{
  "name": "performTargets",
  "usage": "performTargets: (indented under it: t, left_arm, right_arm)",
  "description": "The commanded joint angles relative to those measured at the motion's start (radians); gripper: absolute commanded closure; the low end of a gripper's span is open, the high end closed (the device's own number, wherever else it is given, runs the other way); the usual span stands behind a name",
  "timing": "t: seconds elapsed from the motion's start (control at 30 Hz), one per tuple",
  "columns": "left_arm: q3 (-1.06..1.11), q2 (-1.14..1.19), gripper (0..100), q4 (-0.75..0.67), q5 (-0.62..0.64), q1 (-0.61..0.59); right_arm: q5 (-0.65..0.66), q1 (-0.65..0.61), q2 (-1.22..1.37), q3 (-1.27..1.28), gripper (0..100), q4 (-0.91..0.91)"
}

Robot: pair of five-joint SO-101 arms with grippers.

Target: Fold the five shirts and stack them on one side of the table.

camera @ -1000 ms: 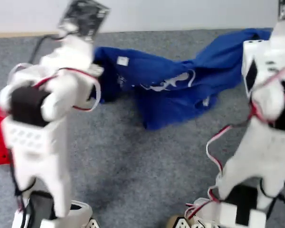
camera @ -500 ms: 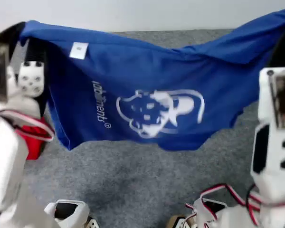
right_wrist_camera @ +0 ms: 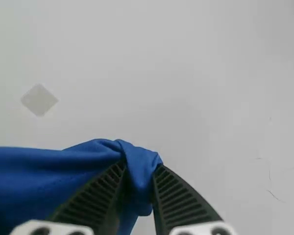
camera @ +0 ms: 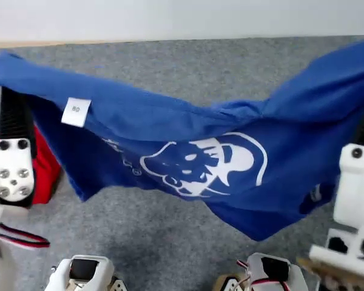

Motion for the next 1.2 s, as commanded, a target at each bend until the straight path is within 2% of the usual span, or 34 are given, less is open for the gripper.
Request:
performTargets:
  t: [0.0, 0.1, 0.23, 0.33, 0.93, 1.17]
  left_arm:
    - [0.007, -0.002, 100, 0.011, -0.006, -0.061]
    - [0.015, -0.009, 100, 0.015, -0.006, -0.083]
    - [0.008, -0.009, 100, 0.118, -0.006, -0.086]
    - [-0.004, -0.011, 100, 0.166, -0.005, -0.08]
    - [0.097, -0.169, 100, 0.161, -0.009, -0.086]
    - [0.097, -0.209, 100, 0.163, -0.009, -0.086]
  right_arm:
    - [0.018, -0.002, -0.002, -0.002, 98.9, 0.002]
    - [0.017, 0.041, -0.007, -0.005, 98.9, 0.007]
    - [0.014, 0.11, -0.007, -0.005, 98.9, 0.008]
    - [0.014, 0.114, -0.008, -0.005, 98.9, 0.008]
    - [0.014, 0.114, -0.042, -0.002, 98.9, 0.01]
    - [0.012, 0.114, -0.091, -0.002, 98.9, 0.102]
